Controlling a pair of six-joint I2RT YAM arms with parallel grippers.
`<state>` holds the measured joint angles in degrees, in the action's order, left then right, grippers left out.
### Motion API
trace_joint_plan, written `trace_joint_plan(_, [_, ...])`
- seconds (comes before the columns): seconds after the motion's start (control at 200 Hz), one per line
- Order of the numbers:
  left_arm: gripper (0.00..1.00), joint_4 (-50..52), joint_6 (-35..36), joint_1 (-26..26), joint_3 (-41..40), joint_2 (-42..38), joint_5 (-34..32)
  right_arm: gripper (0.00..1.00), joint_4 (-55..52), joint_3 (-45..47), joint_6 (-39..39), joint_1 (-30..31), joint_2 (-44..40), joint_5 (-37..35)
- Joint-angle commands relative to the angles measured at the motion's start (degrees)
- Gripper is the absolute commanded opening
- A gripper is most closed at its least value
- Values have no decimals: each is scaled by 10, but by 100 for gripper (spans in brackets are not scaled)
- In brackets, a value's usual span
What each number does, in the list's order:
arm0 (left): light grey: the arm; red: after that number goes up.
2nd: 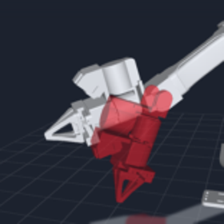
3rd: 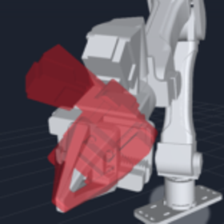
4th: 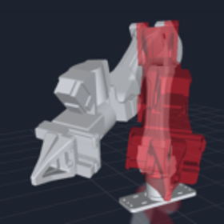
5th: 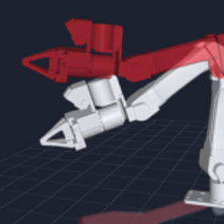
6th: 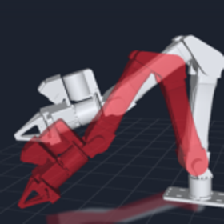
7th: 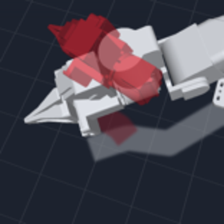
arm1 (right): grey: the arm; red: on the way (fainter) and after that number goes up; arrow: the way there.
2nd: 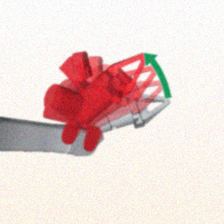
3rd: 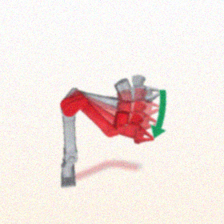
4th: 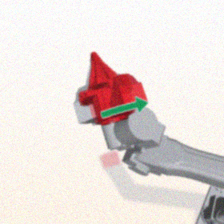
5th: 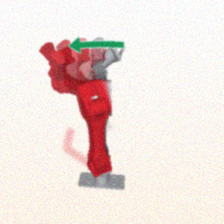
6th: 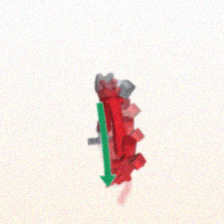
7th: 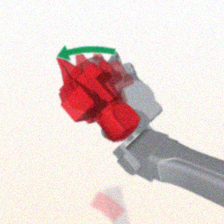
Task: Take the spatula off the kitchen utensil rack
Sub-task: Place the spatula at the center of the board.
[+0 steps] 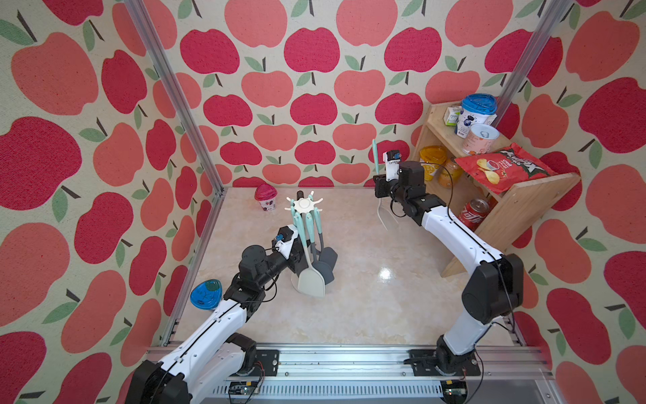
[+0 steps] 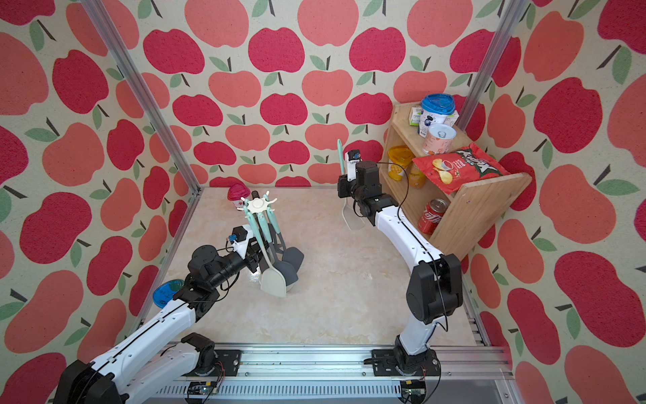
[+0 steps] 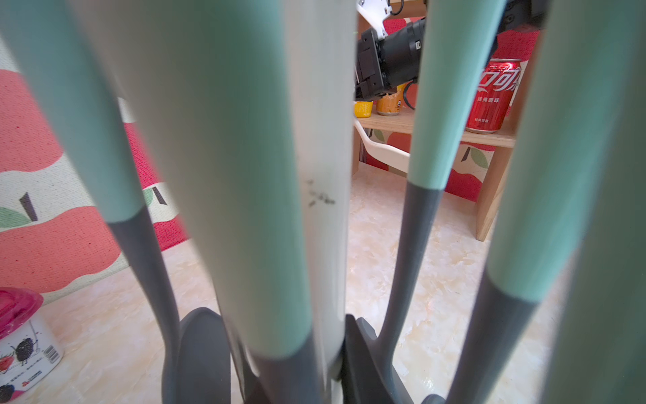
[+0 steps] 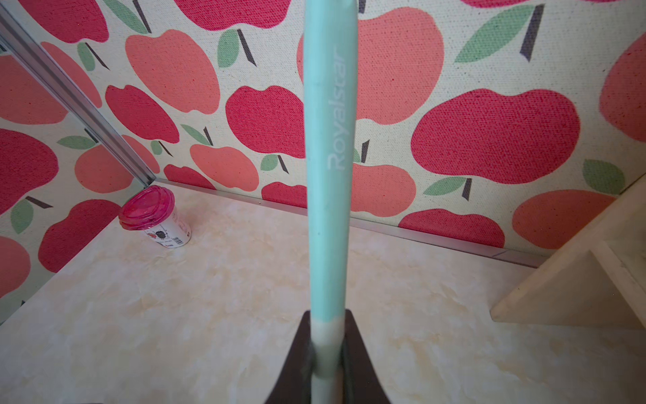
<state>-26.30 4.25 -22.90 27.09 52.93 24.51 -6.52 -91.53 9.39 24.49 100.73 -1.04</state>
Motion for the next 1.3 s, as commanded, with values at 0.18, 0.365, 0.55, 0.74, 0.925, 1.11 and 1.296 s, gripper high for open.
trace_joint_plan(0.18, [0, 101, 37, 9, -11, 28, -26, 0, -101, -144, -39, -17, 107, -36])
trace_joint_plan(0.365, [0, 104, 38, 9, -11, 22, -26, 0, -138, -204, -38, -26, 160, -37])
trace_joint_plan(0.55, [0, 104, 40, 9, -11, 20, -23, 0, -230, -323, -49, -29, 234, -46])
trace_joint_plan(0.74, [0, 103, 41, 9, -11, 20, -19, 0, -360, -509, -53, -30, 340, -46])
trace_joint_plan(0.925, [0, 107, 43, 8, -10, 18, -17, 0, -514, -817, -52, -32, 508, -55])
trace_joint_plan(1.11, [0, 116, 46, 7, -4, 18, -18, 0, -550, -828, -41, -40, 542, -60])
trace_joint_plan(1.296, [0, 112, 46, 7, -5, 25, -16, 0, -602, -868, -38, -47, 579, -56])
